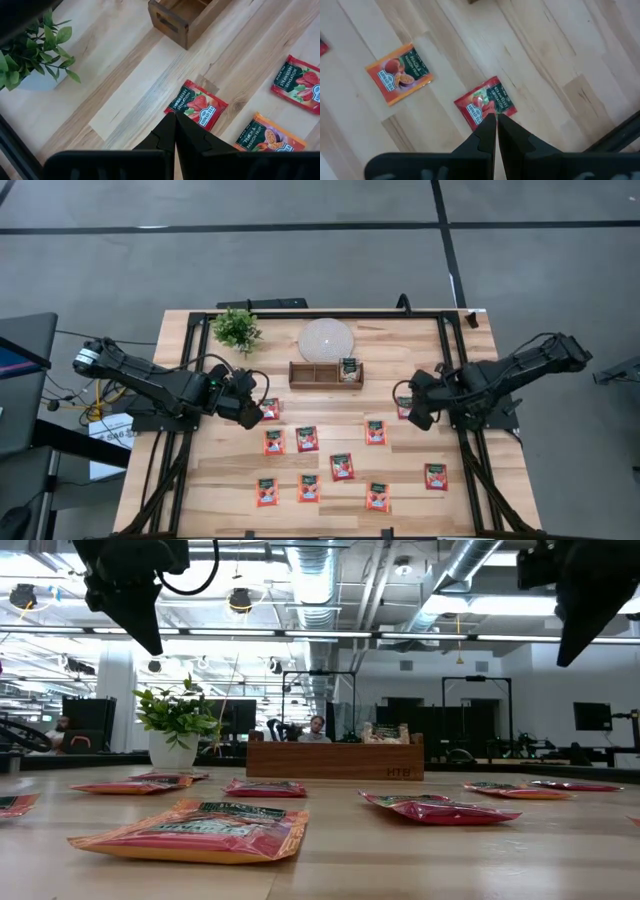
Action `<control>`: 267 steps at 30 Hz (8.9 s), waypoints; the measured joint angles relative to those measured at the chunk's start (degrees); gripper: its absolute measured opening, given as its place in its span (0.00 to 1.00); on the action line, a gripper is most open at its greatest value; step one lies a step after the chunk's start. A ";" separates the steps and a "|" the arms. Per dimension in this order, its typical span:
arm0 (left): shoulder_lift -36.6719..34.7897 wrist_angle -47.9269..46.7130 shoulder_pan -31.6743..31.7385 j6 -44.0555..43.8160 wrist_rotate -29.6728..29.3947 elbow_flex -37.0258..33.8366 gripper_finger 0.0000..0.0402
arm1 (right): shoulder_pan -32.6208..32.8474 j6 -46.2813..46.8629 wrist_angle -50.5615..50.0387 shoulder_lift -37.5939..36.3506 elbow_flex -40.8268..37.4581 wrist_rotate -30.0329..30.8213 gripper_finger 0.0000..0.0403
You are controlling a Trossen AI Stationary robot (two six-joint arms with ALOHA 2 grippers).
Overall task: Pick & Place Tea
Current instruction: Put the red tea bag into the middle section of the wooden organizer
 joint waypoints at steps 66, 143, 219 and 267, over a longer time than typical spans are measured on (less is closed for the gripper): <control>11.72 12.74 23.32 42.51 24.22 0.00 0.00 | -5.31 -9.32 11.52 0.00 0.02 -1.71 0.03; 24.24 28.07 29.34 48.69 41.07 -11.06 0.01 | -5.31 -9.33 13.86 -0.02 0.04 -3.01 0.03; 19.21 22.05 25.59 46.18 28.64 -11.61 0.00 | -5.31 -9.37 14.27 -0.02 0.04 -2.99 0.03; 16.49 46.47 13.49 69.70 -6.36 11.50 0.00 | -26.90 -23.91 81.47 18.74 0.04 -20.76 0.41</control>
